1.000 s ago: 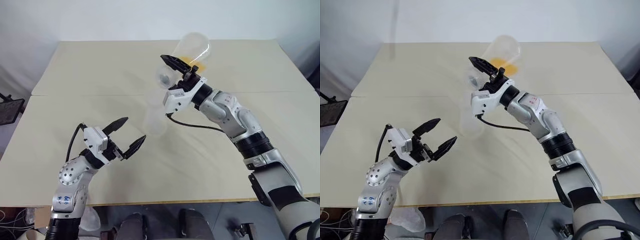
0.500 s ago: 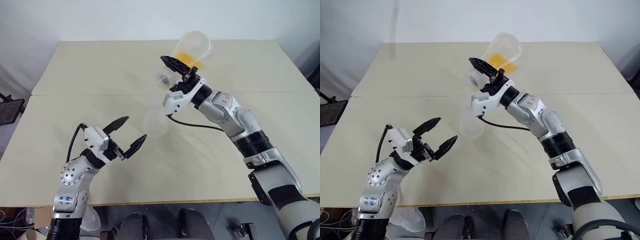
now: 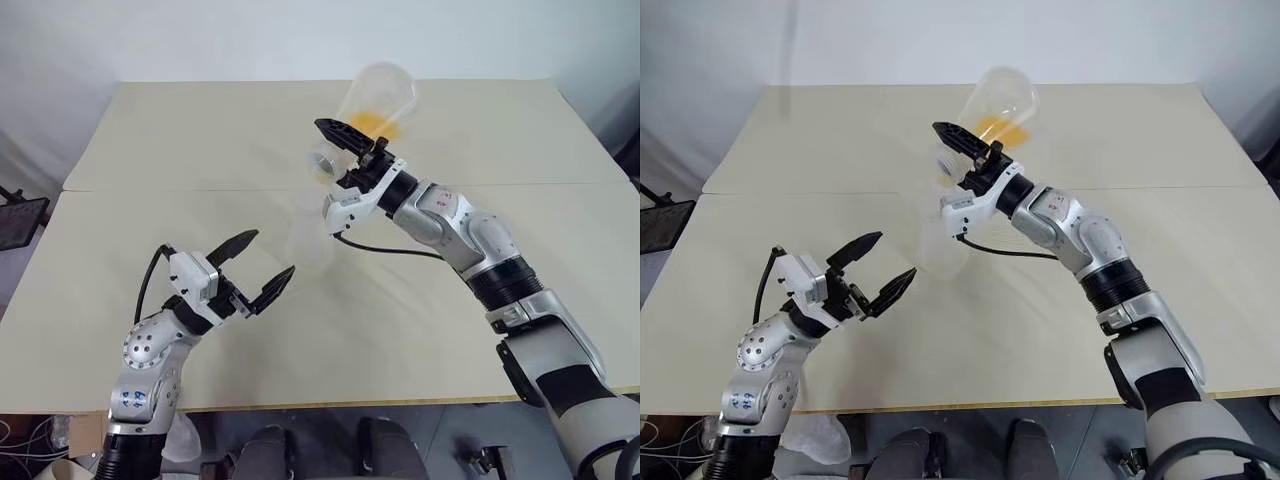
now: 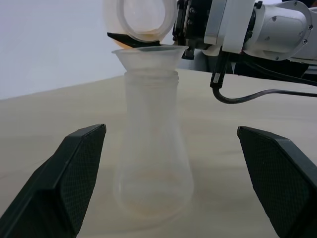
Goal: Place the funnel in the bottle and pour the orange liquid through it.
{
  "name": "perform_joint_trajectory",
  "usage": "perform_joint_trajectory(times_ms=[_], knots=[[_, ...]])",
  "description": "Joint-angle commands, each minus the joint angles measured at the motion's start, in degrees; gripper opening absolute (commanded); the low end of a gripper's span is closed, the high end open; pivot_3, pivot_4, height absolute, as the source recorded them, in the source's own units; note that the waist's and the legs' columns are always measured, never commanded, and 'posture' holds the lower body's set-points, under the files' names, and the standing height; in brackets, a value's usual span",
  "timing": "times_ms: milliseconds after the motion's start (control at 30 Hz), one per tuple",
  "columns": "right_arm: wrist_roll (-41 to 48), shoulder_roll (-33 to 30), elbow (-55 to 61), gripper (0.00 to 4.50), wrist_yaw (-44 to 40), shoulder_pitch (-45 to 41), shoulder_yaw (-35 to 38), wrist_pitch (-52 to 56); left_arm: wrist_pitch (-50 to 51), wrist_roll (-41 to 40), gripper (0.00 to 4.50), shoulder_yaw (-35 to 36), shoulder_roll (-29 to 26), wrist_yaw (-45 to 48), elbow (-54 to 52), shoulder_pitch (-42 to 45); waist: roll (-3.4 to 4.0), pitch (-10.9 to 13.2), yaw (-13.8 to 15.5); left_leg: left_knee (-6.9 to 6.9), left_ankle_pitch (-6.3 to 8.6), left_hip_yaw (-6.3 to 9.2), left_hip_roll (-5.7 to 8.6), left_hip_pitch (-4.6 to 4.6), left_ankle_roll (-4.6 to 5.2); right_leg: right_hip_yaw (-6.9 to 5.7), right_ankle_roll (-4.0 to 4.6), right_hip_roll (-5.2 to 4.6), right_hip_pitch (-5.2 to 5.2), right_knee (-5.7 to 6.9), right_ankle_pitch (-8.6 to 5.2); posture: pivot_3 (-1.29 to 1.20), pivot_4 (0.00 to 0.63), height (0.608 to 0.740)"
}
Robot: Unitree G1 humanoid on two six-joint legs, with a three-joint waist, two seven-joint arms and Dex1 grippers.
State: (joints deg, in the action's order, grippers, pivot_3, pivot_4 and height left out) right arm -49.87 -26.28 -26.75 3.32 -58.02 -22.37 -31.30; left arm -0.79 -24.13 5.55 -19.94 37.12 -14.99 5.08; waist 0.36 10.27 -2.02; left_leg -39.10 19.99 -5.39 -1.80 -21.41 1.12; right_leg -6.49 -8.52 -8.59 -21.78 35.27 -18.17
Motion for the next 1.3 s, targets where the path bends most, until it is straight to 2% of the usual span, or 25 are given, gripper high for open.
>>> perform_joint_trajectory(times_ms=[33,1300], knots=[[-0.3,-0.8,0.9,2.50,2.2,-2.4,0.4,-0.5,-1.4,0.4,4.50,-0.3,0.5,0.0,-0.7,0.4,0.00,0.0,0.0,0.00,0.00,0.00,0.00,0.00,0.00,0.00,0.00,0.00,0.00,0.00,0.00,0.00,0.150,0.740],[-6.3,-3.0,0.4,2.50,9.0,-3.6,-1.5,-2.1,-3.4,1.0,4.50,-1.6,2.1,0.6,3.8,4.4,0.00,0.0,-0.1,0.00,0.00,0.00,-0.01,-0.01,0.00,-0.01,0.00,0.00,0.00,-0.01,0.00,0.00,0.150,0.740]])
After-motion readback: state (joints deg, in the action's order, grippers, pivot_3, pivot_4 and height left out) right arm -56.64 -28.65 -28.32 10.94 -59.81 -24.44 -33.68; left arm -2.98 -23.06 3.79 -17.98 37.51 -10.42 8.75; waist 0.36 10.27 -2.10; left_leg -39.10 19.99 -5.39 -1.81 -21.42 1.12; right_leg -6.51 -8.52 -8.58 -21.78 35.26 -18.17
